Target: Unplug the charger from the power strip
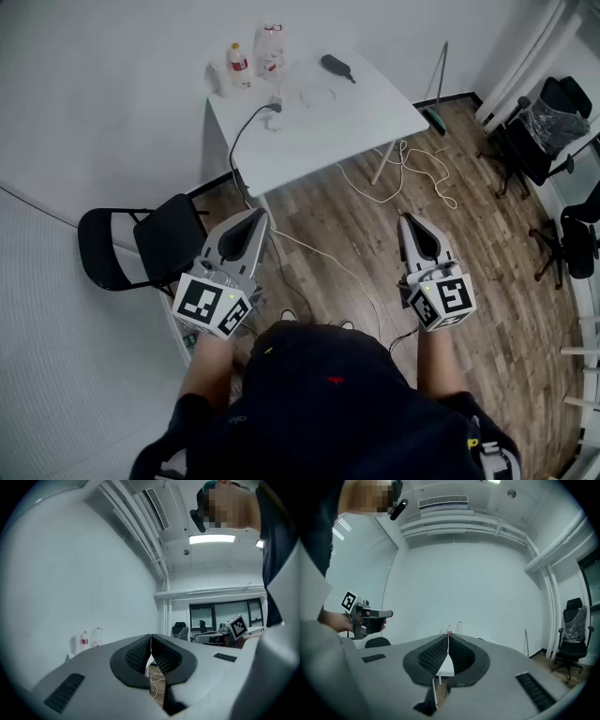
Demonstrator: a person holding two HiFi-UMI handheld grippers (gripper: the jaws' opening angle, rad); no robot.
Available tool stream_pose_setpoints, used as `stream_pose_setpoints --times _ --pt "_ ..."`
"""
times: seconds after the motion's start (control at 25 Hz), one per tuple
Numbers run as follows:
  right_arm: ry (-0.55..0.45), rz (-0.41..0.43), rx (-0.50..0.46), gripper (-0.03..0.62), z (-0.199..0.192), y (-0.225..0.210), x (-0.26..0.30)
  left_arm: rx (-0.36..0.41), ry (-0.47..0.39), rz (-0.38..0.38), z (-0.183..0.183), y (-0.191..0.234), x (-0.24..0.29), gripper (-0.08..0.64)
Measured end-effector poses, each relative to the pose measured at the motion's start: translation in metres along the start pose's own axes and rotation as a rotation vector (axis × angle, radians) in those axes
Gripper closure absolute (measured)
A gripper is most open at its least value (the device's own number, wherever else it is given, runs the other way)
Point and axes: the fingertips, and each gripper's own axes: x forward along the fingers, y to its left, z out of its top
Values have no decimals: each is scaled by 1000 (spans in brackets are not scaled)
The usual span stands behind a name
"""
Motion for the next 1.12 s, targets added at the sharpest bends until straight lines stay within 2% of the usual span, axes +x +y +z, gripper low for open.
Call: stream_pose_setpoints --times 0.4,0.68,1.12 --pt "10 -15 1 566 -4 4 -3 -15 14 -14 -5 -2 -5 537" --pt "7 24 22 566 -11 9 0 -24 30 9 -13 -3 -9 537" --pt "21 103 61 566 -32 -14 -10 -35 67 110 -24 -32 -11 537"
